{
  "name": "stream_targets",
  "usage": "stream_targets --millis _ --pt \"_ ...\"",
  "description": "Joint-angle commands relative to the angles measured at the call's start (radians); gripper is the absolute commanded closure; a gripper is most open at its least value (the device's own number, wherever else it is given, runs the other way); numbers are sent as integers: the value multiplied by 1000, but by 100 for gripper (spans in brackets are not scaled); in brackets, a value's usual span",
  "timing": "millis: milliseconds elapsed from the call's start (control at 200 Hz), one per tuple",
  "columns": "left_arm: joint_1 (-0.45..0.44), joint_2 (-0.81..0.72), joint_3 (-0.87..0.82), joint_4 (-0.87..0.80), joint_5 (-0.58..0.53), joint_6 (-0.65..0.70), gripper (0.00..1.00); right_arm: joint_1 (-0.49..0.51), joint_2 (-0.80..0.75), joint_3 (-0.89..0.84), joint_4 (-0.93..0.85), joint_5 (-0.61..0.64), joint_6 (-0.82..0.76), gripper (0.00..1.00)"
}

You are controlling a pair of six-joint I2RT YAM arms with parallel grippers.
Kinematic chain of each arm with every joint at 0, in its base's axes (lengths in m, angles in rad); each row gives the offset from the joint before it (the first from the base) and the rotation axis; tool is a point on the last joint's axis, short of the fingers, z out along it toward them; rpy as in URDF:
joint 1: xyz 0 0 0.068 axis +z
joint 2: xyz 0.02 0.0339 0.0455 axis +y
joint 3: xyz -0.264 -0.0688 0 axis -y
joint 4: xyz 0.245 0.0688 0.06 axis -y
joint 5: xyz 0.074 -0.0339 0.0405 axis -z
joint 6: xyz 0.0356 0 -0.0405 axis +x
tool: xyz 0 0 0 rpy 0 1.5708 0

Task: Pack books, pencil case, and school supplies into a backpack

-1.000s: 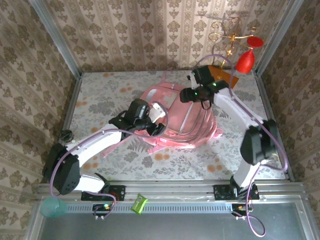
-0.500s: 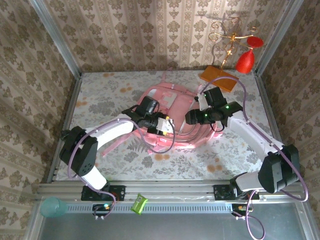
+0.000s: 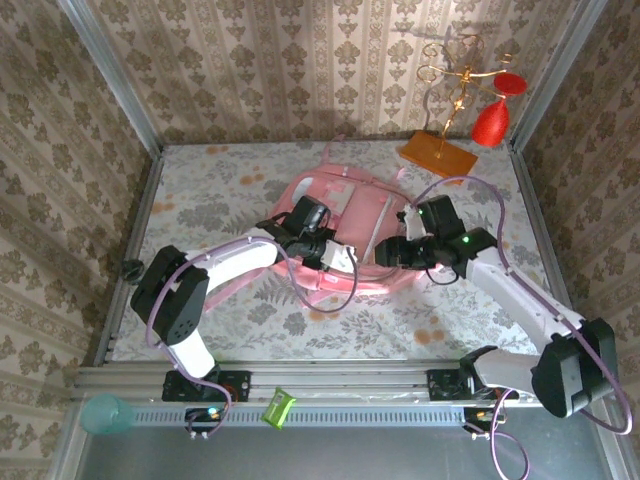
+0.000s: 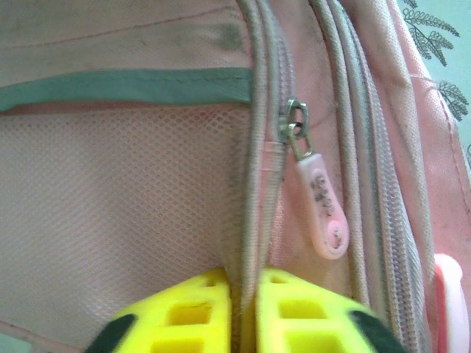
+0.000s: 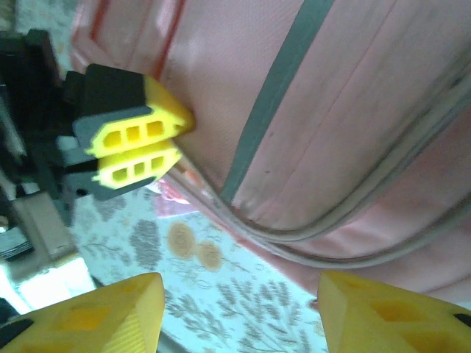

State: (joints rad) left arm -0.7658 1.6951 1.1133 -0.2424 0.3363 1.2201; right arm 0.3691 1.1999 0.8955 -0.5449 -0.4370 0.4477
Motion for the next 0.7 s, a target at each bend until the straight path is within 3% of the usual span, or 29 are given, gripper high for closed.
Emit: stream_targets --millis 0,105,275,520,695 --pt "0 21 -18 39 39 -85 94 35 -35 -85 173 -92 160 43" --pt "12 17 -2 45 85 -174 100 87 -55 -165 318 -35 252 47" --pt "48 -2 29 34 218 -336 100 154 -74 -245 485 125 374 55" --pt "59 15 78 -41 276 -369 100 253 31 -250 617 265 414 61" --pt "60 20 85 -58 286 -361 100 333 55 -251 605 485 396 62"
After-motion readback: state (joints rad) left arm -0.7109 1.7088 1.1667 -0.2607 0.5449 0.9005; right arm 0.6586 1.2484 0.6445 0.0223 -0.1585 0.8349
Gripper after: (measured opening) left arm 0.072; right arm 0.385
